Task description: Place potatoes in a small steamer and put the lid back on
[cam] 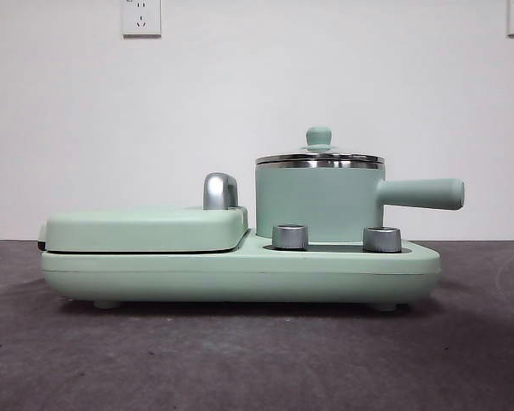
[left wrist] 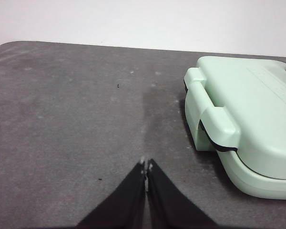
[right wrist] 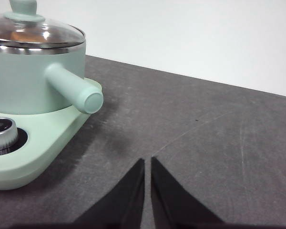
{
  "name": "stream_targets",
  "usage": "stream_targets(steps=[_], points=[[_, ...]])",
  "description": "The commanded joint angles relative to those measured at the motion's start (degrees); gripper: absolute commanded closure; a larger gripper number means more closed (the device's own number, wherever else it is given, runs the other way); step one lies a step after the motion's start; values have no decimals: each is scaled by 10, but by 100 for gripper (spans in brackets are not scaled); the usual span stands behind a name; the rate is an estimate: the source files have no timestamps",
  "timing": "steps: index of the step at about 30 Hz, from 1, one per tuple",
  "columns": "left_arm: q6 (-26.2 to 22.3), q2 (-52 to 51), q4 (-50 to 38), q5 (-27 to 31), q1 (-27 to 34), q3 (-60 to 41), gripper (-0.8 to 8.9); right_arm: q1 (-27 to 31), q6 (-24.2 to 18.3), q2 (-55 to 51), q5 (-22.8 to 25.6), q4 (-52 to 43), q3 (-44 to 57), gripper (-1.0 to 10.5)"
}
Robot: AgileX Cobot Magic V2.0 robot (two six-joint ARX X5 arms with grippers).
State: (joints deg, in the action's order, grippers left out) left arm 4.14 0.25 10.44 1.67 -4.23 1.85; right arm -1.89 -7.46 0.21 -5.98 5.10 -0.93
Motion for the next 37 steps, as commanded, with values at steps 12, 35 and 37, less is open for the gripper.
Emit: stream_targets(steps=[12,35,37], points=[[-2,-1,-4,2,27,-11,808,0,7,0,0,-6,2,928],[-2,-1,-4,2,27,-11,808,0,7,0,0,-7,2,928],[-2,-1,-4,2,27,-11,808,0,7,0,0,-7,2,928]])
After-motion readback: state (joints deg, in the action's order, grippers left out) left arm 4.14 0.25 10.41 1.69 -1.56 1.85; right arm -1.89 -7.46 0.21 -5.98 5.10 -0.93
